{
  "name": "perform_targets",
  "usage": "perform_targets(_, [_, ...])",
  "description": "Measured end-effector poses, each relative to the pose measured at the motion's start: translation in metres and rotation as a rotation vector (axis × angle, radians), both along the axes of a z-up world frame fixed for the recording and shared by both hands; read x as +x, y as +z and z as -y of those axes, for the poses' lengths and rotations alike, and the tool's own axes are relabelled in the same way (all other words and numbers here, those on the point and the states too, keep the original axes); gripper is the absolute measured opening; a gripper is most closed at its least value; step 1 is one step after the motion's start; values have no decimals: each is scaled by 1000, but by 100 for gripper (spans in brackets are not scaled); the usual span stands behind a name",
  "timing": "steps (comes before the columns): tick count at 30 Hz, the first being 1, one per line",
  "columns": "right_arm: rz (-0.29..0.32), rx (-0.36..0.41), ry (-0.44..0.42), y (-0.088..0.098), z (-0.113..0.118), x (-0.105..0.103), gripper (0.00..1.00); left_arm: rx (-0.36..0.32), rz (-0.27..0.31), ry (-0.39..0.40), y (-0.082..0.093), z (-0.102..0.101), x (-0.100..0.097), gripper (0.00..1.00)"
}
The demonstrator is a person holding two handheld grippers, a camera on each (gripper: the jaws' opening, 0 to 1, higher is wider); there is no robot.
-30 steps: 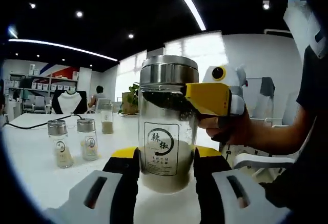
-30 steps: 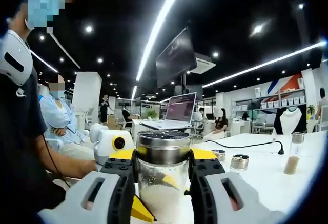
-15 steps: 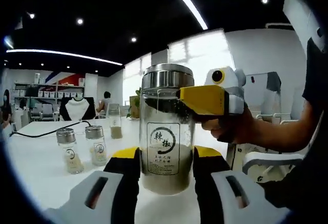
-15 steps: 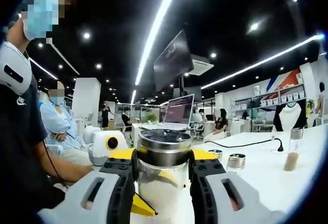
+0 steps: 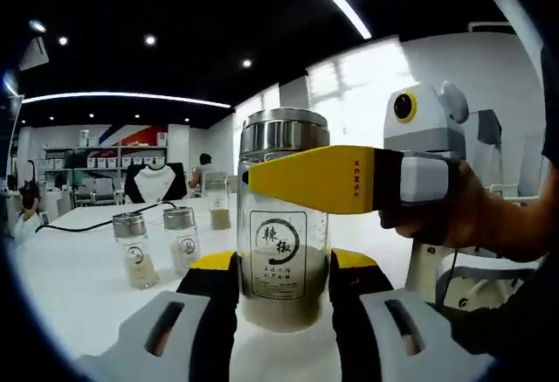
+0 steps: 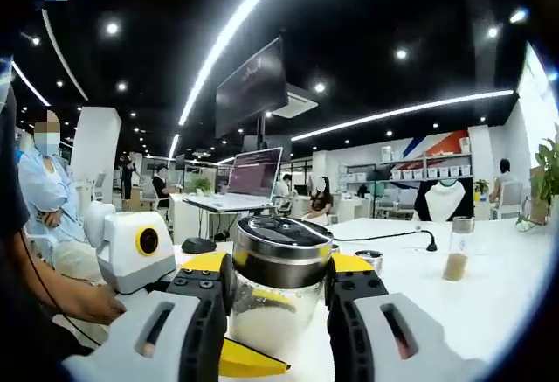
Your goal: Rotate the seasoning bottle until the label or dispensing opening points toward the visible target arrow and the bottle remains upright within the marked orientation range
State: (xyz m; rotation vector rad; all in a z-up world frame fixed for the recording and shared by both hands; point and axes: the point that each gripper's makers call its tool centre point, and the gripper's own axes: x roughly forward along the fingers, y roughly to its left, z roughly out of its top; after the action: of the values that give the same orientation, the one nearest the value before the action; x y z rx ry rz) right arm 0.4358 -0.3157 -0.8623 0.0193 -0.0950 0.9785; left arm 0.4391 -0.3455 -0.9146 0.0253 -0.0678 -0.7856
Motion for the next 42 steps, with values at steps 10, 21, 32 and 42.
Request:
perform_targets(10, [-64, -10, -122, -6, 4, 10, 41, 54, 29, 118, -1, 0, 7, 42])
perform_targets(21, [-63, 11, -263, -8, 6, 13, 41, 3, 1, 144, -2, 3, 7, 42])
perform_targets(32, [-5, -70, -196, -7, -2, 12, 39, -31, -30, 110, -2, 0, 10, 42])
perform_targets(42, [-12, -67, -2, 0, -6, 4, 39, -75, -25, -26, 7, -1, 2, 42])
